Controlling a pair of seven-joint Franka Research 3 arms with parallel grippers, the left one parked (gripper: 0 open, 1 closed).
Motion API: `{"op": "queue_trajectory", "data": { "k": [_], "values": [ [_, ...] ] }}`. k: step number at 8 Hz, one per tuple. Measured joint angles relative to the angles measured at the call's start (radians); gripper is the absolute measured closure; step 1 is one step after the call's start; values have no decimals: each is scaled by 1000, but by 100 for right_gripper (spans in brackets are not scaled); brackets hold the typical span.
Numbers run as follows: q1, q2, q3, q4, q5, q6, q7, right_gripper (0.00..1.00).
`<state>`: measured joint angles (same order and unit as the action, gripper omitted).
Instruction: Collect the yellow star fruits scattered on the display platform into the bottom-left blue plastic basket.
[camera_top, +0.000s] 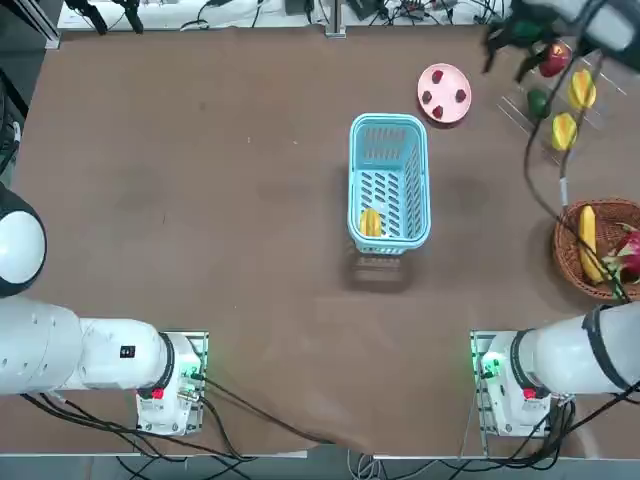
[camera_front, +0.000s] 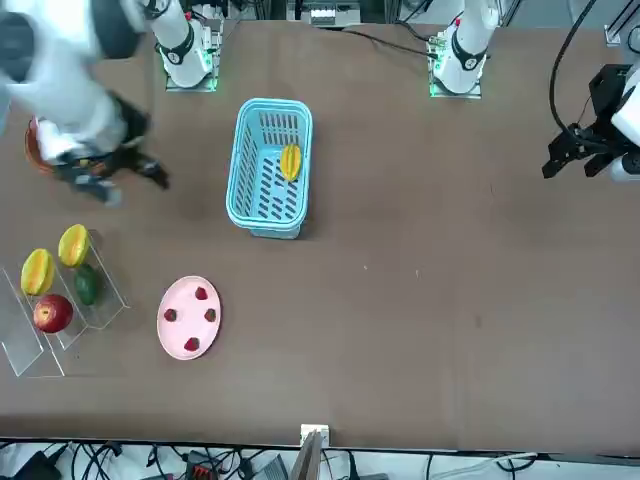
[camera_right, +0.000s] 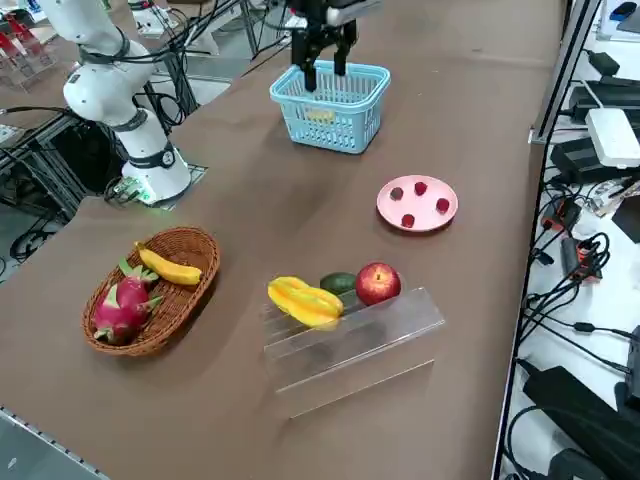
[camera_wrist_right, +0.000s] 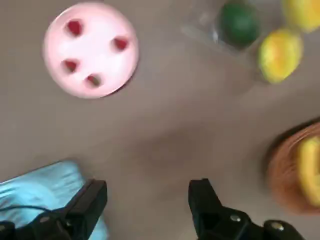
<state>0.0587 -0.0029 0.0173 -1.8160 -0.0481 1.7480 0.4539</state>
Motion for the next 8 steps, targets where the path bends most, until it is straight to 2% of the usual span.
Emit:
{"op": "queue_trajectory", "data": {
  "k": [2, 4, 5, 6, 8],
  "values": [
    [-216, 37, -5, 28, -46, 1, -337, 0],
    [-412, 134, -6, 99, -70, 26, -610, 0],
    [-485, 201, -7, 148, -71, 56, -698, 0],
    [-534, 263, -5, 179, -71, 109, -756, 0],
    [-577, 374, -2, 198, -71, 230, -831, 0]
  ]
}}
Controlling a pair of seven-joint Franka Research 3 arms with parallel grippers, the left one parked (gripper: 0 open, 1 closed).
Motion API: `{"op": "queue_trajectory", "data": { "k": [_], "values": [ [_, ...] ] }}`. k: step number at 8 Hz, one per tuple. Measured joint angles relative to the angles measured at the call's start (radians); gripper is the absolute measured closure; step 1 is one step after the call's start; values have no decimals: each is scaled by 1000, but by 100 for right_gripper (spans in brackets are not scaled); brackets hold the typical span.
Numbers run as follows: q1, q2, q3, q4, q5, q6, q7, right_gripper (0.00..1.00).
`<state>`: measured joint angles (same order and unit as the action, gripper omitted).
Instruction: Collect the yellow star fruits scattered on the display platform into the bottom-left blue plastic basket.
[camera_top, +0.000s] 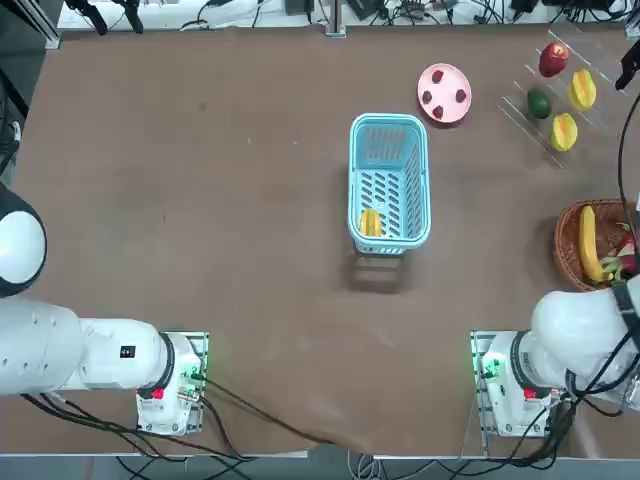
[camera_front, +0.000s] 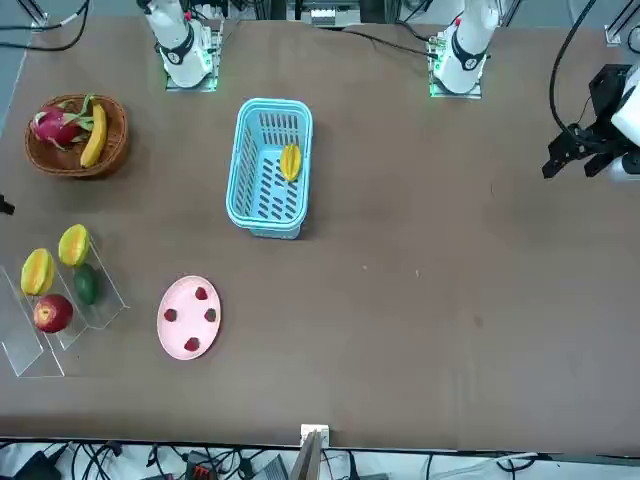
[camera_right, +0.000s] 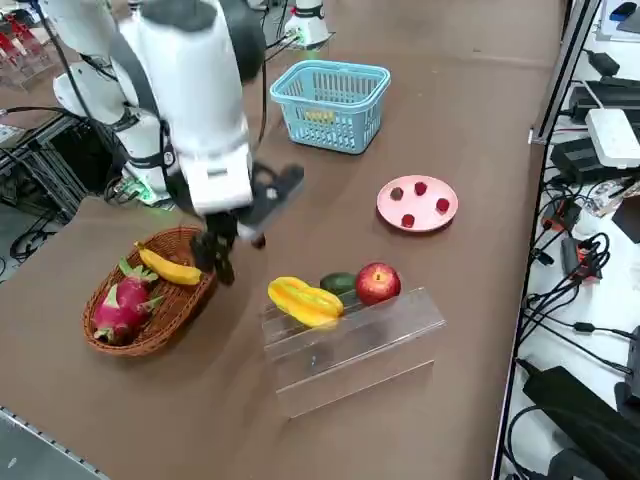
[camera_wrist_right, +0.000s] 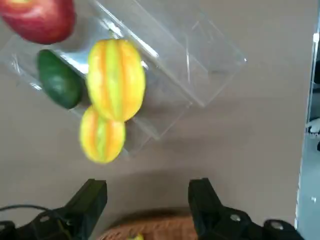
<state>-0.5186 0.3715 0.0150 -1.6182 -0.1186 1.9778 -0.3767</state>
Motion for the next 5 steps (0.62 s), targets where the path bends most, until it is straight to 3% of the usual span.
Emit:
{"op": "queue_trajectory", "data": {
  "k": [2, 5],
  "values": [
    [-10, 79, 7, 8, 0, 88, -14, 0],
    [-9, 114, 33, 20, 1, 131, -15, 0]
  ]
}}
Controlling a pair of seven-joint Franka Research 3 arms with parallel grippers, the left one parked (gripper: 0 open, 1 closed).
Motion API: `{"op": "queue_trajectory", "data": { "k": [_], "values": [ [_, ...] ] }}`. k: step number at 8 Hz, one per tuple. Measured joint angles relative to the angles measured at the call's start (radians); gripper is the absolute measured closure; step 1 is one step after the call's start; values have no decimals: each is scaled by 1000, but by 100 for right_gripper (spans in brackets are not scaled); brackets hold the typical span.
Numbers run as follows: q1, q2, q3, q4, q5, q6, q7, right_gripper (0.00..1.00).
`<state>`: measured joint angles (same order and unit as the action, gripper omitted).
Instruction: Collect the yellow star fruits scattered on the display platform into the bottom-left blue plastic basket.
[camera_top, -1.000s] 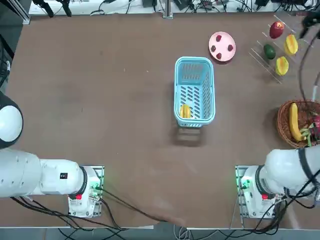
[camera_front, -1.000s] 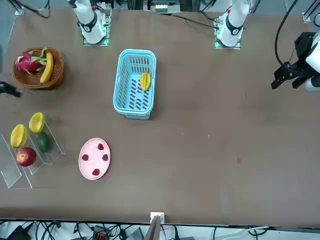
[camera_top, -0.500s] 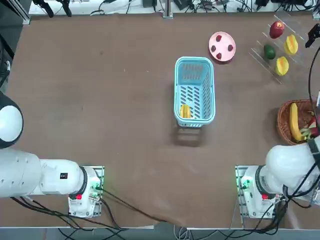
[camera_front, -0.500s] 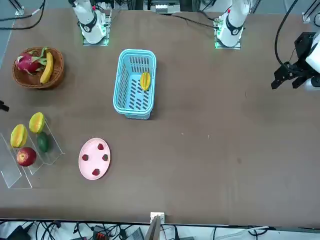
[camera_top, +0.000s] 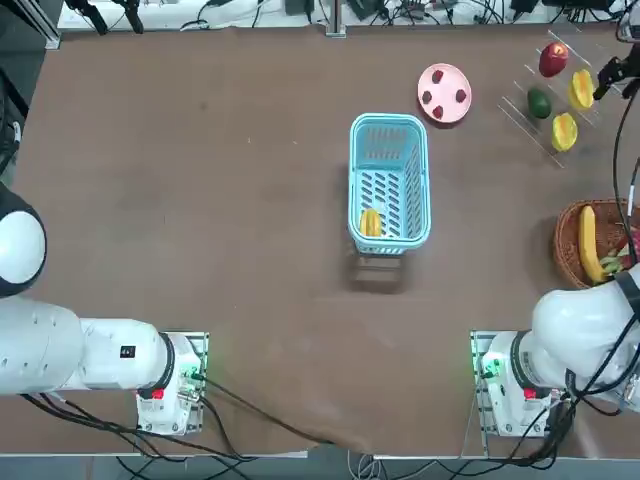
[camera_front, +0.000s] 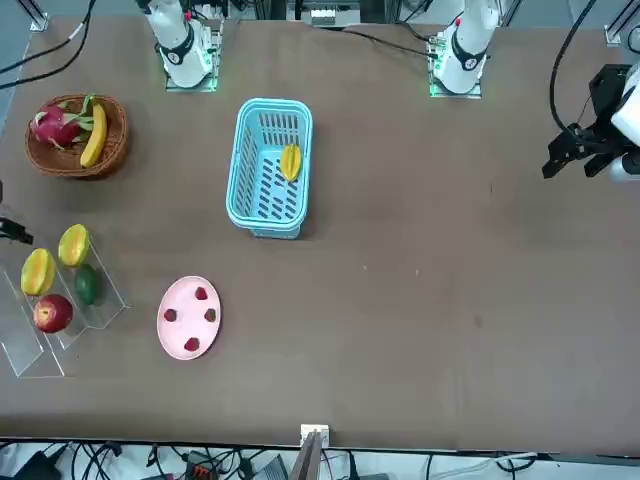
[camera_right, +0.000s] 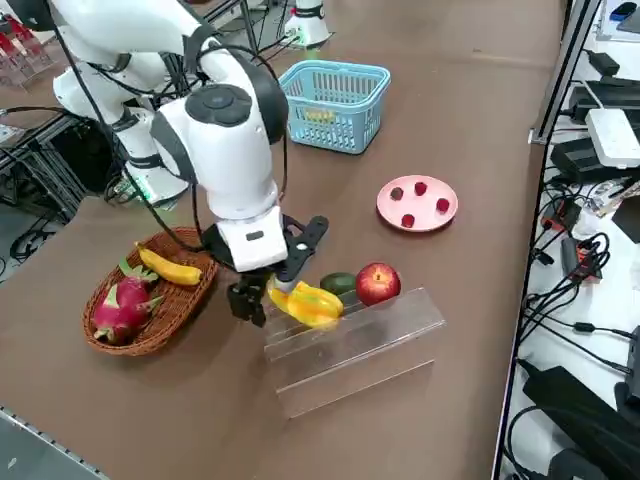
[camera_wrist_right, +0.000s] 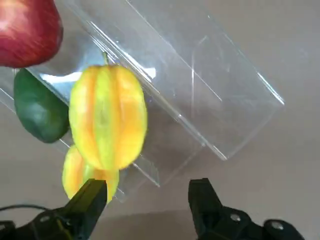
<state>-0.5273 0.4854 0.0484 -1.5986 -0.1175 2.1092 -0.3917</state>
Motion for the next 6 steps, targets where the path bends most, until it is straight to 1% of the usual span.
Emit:
{"op": "queue_trajectory", "data": {
  "k": [3, 6],
  "values": [
    [1, 27, 15, 38, 14, 28, 0, 0],
    [4, 70, 18, 78, 102, 35, 3, 2]
  ]
}}
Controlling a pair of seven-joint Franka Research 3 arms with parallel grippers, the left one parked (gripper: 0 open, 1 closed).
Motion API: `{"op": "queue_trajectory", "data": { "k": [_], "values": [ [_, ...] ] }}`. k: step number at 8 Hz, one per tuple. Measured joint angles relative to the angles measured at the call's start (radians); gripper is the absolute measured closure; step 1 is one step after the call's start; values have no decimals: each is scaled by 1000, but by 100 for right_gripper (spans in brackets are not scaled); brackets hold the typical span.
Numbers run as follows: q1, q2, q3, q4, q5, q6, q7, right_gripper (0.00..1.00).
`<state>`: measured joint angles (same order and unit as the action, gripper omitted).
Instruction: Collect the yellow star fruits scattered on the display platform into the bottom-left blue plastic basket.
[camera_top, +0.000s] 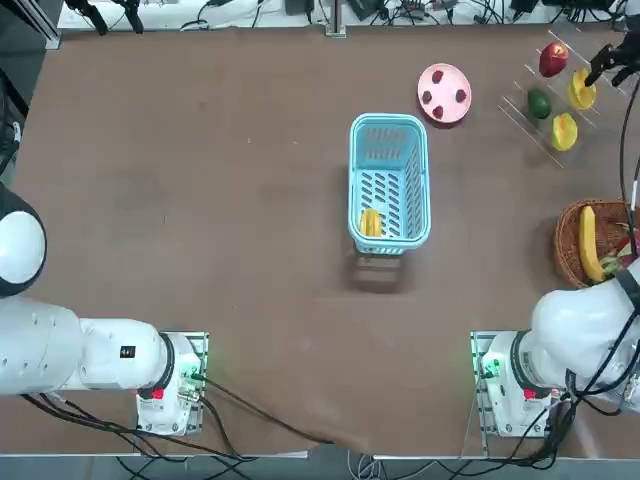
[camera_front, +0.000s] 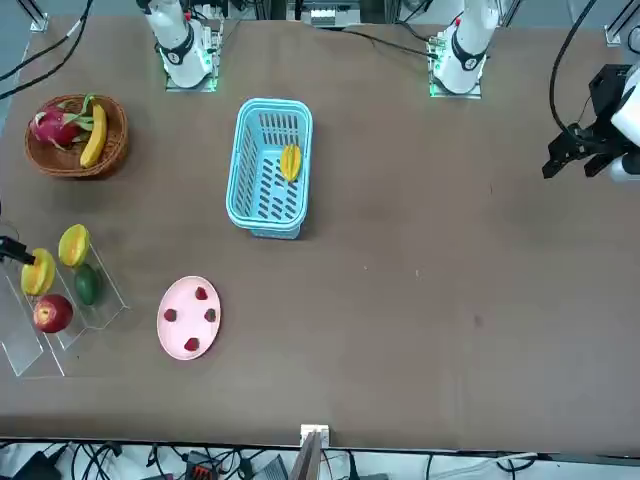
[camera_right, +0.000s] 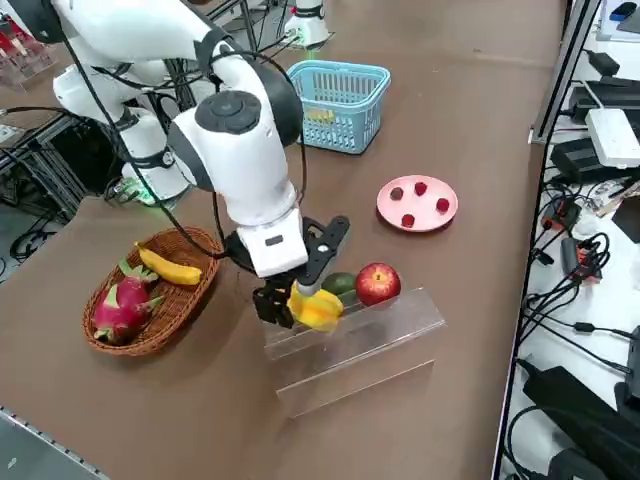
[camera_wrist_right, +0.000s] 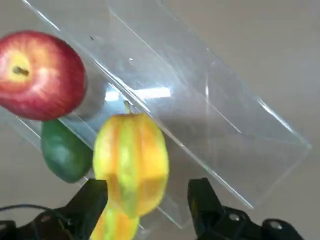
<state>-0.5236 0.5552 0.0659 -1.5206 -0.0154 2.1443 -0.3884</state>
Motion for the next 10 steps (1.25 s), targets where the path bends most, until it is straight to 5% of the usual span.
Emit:
{"op": "queue_trajectory", "data": {
  "k": [10],
  "values": [
    [33, 19, 8, 2, 13, 39, 31, 14]
  ]
}}
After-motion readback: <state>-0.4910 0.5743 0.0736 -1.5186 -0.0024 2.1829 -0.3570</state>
